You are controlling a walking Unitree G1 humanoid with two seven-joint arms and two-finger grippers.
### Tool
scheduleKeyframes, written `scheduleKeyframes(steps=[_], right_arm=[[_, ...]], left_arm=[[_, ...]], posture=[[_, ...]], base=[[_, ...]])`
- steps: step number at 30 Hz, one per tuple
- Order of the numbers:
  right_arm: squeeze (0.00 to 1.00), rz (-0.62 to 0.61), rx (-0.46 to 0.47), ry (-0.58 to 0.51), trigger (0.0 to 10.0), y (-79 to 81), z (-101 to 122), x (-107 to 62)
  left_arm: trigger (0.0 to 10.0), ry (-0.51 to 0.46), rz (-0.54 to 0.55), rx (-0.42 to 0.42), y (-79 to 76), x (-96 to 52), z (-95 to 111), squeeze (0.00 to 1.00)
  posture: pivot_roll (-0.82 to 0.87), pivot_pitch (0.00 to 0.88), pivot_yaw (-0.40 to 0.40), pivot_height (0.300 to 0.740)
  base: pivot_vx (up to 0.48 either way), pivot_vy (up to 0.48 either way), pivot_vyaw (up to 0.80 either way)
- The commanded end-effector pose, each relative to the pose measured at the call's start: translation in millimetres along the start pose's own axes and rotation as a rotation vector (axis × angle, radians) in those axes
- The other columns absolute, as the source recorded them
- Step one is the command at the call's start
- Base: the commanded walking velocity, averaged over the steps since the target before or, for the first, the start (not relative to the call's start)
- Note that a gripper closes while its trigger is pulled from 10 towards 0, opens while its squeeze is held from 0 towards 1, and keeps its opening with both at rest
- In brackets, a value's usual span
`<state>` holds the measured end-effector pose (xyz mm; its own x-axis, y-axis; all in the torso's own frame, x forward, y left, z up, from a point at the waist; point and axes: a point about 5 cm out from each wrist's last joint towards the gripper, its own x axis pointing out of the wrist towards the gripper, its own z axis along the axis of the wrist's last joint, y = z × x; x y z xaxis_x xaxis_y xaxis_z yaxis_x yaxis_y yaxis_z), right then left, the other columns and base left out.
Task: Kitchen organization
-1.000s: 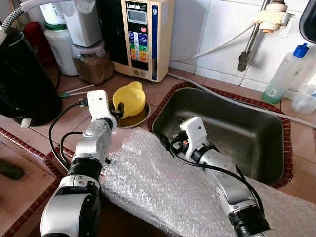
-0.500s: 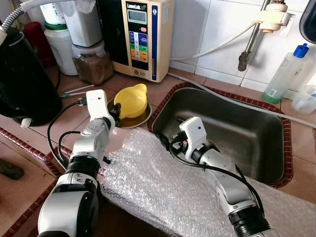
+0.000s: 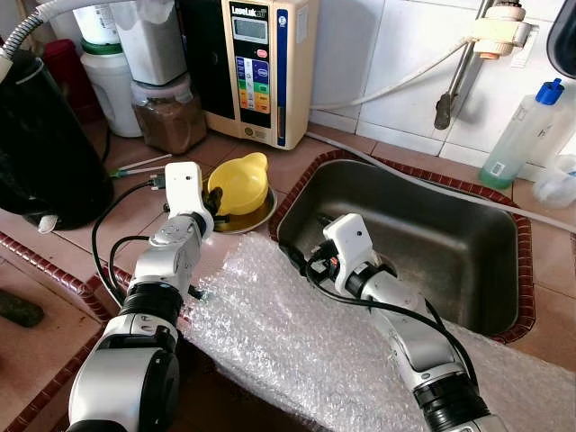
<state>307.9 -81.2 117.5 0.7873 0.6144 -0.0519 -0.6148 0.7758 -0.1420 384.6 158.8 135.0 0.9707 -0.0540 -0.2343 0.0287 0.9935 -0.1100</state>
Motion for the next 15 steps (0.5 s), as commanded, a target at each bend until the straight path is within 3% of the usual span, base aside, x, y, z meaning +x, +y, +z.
scheduleKeyframes(steps=[1,15], right_arm=[[0.0,0.001,-0.012,-0.006,10.0,-1.8,2.9,2.1],[0.0,-0.01,-0.015,-0.007,10.0,-1.7,3.4,5.2]], left_arm=[[0.0,-0.029,-0.006,0.024,-2.7,0.3,6.9,0.0],[0.0,-0.155,0.083,0.034,8.8,-3.1,22.5,0.0]], posture=[[0.07,0.0,0.03,0.74],[0.07,0.0,0.019,0.74]], base=[[0.0,0.0,0.0],[0.0,0.0,0.0]])
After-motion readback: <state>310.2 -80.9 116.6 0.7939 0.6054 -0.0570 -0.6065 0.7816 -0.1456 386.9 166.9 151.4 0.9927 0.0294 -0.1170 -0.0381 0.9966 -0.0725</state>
